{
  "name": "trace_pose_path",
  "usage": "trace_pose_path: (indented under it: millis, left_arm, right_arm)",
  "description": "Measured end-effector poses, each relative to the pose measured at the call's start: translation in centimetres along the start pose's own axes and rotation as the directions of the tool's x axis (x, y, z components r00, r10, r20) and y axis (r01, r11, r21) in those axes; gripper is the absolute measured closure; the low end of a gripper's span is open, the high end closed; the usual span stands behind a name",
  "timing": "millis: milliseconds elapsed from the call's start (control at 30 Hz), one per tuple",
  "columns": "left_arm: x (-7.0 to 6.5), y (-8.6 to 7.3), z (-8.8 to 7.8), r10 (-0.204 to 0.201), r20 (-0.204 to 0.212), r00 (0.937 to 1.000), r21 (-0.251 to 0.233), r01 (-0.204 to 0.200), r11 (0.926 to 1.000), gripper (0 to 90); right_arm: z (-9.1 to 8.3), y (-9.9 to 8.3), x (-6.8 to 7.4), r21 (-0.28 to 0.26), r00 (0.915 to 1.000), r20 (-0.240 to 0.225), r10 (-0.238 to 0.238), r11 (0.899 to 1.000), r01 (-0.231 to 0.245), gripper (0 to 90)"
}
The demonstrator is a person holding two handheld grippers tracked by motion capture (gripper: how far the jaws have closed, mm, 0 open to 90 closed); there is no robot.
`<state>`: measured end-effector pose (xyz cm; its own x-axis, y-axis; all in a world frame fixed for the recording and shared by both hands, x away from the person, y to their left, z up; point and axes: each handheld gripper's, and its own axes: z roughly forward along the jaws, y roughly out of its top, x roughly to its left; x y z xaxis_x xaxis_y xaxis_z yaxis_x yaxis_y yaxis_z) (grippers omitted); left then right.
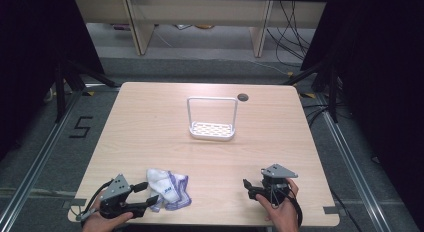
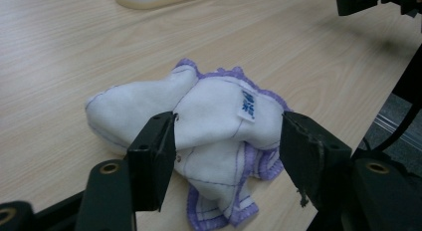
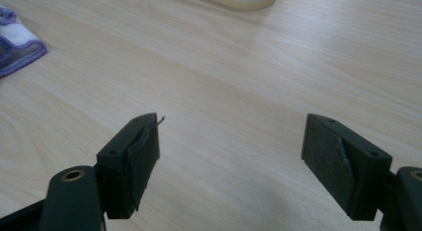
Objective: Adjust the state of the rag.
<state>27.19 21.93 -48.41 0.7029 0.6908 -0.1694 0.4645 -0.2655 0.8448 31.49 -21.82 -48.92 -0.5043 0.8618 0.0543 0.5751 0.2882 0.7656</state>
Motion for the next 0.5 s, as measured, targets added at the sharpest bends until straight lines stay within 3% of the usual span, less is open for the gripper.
trace_pose_path:
  millis: [200,267,300,500]
  left_arm:
    - [-1.4,0.5,1.1,0.043,0.025,0.9988,0.004,-0.043,0.9991,43.6]
    - [-1.8,0.7,1.6,0.06,0.028,0.9978,0.017,-0.061,0.998,44.5]
    - [-2.0,0.7,1.8,0.064,0.028,0.9976,0.015,-0.064,0.9978,44.8]
    - [-2.6,1.4,3.3,0.146,-0.016,0.9892,0.046,-0.145,0.9884,47.2]
  right_arm:
    - [0.1,0.0,0.1,0.001,0.9999,-0.014,-0.002,1.0,0.002,23.6]
    - [0.0,0.0,0.1,0.0,0.9999,0.007,-0.013,1.0,0.013,23.5]
    - [0.1,0.0,0.0,-0.002,0.9999,-0.009,-0.013,1.0,0.013,23.5]
    - [0.1,0.0,0.1,0.014,0.9998,-0.011,-0.014,1.0,0.014,23.4]
